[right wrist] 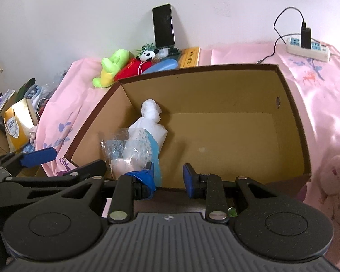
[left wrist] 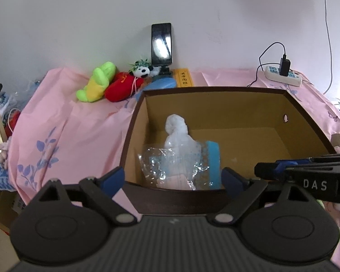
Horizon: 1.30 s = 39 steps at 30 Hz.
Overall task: Organize soft objects
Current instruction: 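Move the right gripper down to the red plush toy on the floor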
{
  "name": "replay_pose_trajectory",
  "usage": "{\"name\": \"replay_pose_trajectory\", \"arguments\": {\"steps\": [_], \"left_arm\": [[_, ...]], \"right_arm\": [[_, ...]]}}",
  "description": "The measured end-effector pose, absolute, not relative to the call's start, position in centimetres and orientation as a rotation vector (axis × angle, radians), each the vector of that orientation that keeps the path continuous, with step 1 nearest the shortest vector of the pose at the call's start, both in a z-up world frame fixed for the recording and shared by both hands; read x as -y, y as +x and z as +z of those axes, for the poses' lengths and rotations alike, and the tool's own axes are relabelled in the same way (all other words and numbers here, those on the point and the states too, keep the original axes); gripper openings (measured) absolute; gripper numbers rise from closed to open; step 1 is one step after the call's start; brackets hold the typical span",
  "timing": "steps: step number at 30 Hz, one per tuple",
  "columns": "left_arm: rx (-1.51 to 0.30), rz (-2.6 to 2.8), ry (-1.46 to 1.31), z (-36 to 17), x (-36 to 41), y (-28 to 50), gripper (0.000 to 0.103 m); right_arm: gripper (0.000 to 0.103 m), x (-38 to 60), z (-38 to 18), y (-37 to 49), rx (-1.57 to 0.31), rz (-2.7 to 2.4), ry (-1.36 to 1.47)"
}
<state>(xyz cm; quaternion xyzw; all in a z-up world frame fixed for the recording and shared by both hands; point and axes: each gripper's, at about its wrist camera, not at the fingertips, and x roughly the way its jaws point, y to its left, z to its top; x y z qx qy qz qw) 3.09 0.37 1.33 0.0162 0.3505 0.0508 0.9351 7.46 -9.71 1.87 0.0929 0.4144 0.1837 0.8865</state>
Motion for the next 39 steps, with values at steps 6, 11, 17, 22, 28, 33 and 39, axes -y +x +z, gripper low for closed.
{"name": "replay_pose_trajectory", "arguments": {"steps": [6,11,17,22,28,33,39], "left_arm": [[-0.720,0.126,0.044,1.5,-0.2,2.3,0.096],[-0.721,0.131,0.059,1.5,0.1,1.8,0.096],[-0.740,0.126,0.056,1.1,0.1,1.2,0.096],[-0.777,0.119,0.043,-0.1,-0.3,0.5,0.096],[-0.844,0.087,0.033,-2.0,-0.5,-0.7,0.096],[-0.898,-0.006,0.006,-3.0,-0.5,-2.4,0.096],[-0.967,-0.154,-0.028,-4.1,0.0,-4.7,0.096]], "right_arm": [[0.011,9.7,2.2,6.1,-0.817,0.359,0.187],[0.011,9.9,2.3,5.2,-0.784,0.344,0.203],[0.011,10.3,2.6,4.1,-0.751,0.360,0.202],[0.011,11.2,2.5,3.6,-0.759,0.396,0.218],[0.011,11.9,1.6,3.4,-0.831,0.428,0.221],[0.011,12.1,0.9,2.6,-0.896,0.511,0.224],[0.011,11.4,-0.2,2.5,-1.000,0.605,0.229]]}}
